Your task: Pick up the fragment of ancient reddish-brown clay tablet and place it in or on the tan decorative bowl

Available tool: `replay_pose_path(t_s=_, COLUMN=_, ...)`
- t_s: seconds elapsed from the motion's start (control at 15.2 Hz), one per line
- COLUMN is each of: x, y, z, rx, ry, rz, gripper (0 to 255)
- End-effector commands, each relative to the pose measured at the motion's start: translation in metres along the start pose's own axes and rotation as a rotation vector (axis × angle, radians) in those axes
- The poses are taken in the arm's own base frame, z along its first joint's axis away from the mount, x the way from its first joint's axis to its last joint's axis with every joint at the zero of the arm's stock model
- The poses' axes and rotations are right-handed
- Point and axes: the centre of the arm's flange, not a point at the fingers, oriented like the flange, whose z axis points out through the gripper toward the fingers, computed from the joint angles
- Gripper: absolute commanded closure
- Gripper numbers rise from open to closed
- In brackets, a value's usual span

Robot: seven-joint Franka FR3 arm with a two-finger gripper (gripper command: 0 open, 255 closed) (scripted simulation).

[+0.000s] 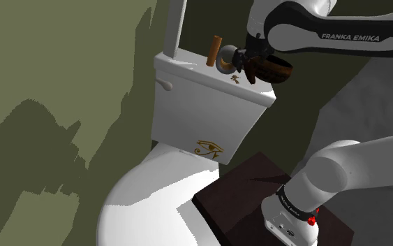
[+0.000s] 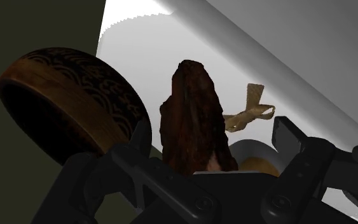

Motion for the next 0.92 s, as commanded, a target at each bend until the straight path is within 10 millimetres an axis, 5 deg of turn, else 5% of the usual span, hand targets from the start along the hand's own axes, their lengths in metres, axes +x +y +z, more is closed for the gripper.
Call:
replay_pose_path(t_s=0.0, x=0.0, y=0.0, z=0.0, rx=0.0, ry=0.0, rz=0.0, gripper=0)
replay_pose_path(t_s=0.07, x=0.0, y=0.0, z=0.0, rx=0.0, ry=0.0, rz=0.0, gripper=255)
replay_pose_path(t_s=0.86, x=0.005, y=0.007, z=-0.013, rx=0.0, ry=0.0, rz=0.0, gripper=255)
